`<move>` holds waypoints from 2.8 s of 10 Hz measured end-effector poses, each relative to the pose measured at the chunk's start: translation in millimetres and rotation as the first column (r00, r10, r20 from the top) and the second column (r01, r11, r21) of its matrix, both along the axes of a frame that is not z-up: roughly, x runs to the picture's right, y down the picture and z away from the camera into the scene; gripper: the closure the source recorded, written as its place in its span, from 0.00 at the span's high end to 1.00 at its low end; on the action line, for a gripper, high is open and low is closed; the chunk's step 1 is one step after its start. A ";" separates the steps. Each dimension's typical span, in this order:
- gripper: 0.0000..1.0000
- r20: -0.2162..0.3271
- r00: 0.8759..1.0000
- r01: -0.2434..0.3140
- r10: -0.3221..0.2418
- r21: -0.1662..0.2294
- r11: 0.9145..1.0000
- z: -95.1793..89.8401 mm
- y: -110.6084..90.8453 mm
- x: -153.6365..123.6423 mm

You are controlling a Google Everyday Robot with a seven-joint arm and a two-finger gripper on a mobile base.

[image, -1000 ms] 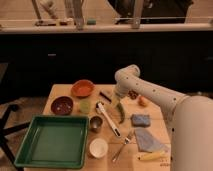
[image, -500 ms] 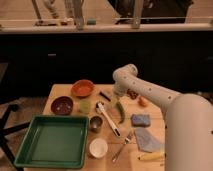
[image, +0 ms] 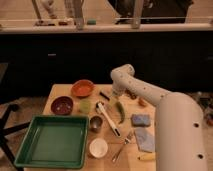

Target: Place eraser in red bowl

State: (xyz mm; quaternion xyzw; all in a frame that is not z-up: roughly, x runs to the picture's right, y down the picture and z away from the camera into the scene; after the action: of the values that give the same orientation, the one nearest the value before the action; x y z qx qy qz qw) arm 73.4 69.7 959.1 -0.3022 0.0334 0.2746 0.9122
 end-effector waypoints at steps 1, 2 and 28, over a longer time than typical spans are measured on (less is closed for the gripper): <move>0.80 0.003 1.000 0.015 -0.015 -0.008 1.000 4.5 1.0 -3.0; 0.80 0.007 1.000 0.029 -0.029 -0.015 0.999 8.9 1.7 -6.0; 0.00 0.108 0.993 -0.046 0.039 0.057 0.997 -11.1 -37.1 -5.6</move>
State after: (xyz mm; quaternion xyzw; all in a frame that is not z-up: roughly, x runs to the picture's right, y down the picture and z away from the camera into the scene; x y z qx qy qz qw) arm 67.8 32.6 948.1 -0.2901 -0.0300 0.2783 0.9152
